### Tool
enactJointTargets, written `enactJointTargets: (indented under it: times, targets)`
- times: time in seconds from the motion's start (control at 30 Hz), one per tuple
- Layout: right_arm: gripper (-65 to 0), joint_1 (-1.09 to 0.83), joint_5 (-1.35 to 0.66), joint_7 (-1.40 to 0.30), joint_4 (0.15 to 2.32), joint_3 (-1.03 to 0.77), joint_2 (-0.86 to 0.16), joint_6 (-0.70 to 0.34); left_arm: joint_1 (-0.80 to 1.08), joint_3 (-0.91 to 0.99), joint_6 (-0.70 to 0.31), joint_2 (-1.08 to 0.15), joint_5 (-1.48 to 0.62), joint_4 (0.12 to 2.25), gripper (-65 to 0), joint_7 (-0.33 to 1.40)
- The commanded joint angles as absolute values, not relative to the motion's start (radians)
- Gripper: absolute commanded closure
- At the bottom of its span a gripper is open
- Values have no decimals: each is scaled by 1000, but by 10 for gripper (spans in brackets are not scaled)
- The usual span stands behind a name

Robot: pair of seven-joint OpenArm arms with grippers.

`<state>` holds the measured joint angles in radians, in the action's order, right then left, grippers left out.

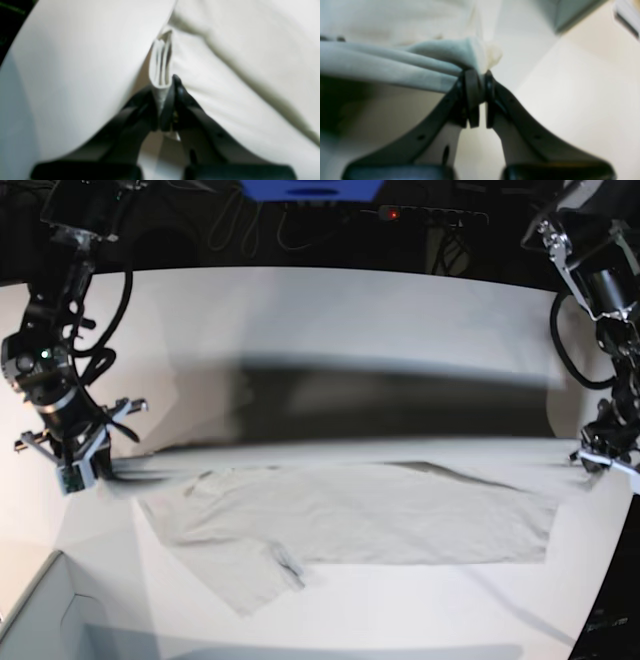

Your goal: Layout the t-shirt on the table in an organized manner, then fold the t-shirt properly

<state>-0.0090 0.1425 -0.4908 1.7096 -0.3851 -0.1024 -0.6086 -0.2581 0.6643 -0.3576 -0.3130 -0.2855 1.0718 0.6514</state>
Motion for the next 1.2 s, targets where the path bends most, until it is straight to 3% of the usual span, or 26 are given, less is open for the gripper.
enactJointTargets:
  times: [0.0,0.23,0.6,0.8,1.17]
  targets:
    - [0,15,147,-478,1728,-395,-117,-605,-300,667,-351,-338,-291,1093,0,615]
    - [0,24,147,-549,1736,-395,-119,-607,-306,671,-351,-338,-291,1102,0,696]
    - [0,-268,143,-538,1728,-398,-84,-607,-127,674,-357,-331,-292,1096,0,694]
    - [0,-420,143,-429,1699,-398,-36,-607,-27,671,-358,-331,-292,1096,0,694]
    - [0,-473,143,-420,1649,-421,-30,-607,113,674,-361,-332,-297,1104,0,693]
